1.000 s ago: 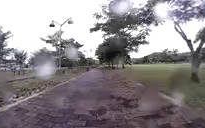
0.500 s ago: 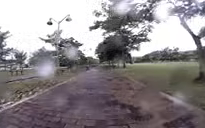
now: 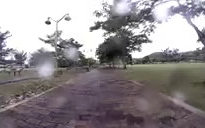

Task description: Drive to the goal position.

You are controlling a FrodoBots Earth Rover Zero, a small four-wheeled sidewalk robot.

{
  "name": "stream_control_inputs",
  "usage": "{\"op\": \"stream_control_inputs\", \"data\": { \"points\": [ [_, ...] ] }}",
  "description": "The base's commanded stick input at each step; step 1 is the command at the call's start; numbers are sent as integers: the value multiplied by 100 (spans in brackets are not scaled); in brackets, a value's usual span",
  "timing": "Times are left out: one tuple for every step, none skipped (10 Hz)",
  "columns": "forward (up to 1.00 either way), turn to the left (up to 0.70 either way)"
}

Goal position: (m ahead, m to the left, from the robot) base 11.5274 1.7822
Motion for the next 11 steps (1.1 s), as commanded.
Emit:
{"op": "stream_control_inputs", "data": {
  "points": [
    [70, 0],
    [70, 0],
    [70, 0],
    [70, 0],
    [70, 0],
    [70, 0],
    [70, 0],
    [70, 0],
    [70, 0],
    [70, 0],
    [70, 0]
  ]
}}
